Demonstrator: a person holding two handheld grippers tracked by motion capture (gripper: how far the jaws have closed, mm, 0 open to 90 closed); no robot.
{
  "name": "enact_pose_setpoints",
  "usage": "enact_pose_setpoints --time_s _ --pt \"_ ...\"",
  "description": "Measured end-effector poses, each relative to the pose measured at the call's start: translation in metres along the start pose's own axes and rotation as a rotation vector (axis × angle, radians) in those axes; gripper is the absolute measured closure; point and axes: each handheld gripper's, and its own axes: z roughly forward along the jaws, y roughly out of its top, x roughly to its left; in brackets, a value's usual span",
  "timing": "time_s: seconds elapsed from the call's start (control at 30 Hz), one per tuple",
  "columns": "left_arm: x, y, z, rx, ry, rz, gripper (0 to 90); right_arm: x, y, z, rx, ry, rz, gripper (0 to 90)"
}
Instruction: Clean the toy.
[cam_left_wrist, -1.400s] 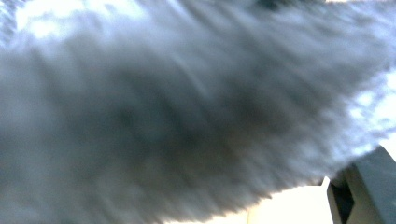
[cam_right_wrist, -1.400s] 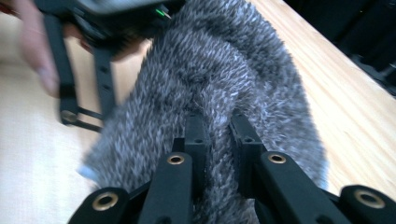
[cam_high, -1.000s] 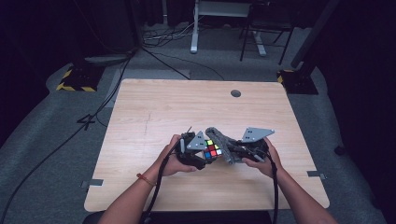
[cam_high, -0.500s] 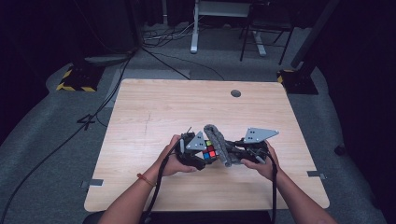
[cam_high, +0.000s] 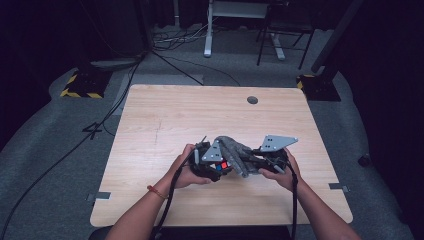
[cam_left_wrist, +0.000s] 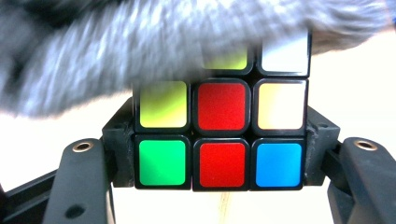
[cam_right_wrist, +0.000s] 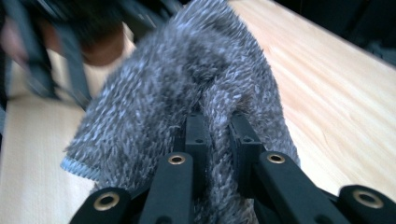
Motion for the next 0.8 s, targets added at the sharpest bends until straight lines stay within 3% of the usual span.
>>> enact_pose_setpoints --time_s 0.17,0.37,0.5,0.57,0.67,0.7,0.8 --pt "0.0 0.0 -0.005 -0.003 0.013 0.01 33.7 -0.003 -0.009 0.005 0.059 -0.004 -0.003 81.0" --pt "-0.001 0.0 -0.001 0.022 0.018 0.016 33.7 0.007 0.0 0.001 -0.007 0.026 -0.021 81.0" --pt "-0.003 0.0 0.007 0.042 0.013 0.013 33.7 0.015 0.007 0.0 -0.046 0.023 -0.04 81.0" --pt "-0.005 0.001 0.008 0.043 0.013 0.022 33.7 0.016 0.01 0.001 -0.044 0.0 -0.057 80.9" --pt "-0.006 0.002 0.005 0.027 0.011 0.025 33.8 0.011 0.008 0.002 -0.035 -0.021 -0.04 80.9" --pt "-0.006 0.003 0.0 0.017 0.017 0.027 33.8 0.005 0.004 0.003 -0.015 -0.027 -0.011 80.9" --pt "-0.004 0.003 -0.004 0.003 0.023 0.024 33.8 0.0 -0.003 0.005 0.019 -0.027 0.009 81.0"
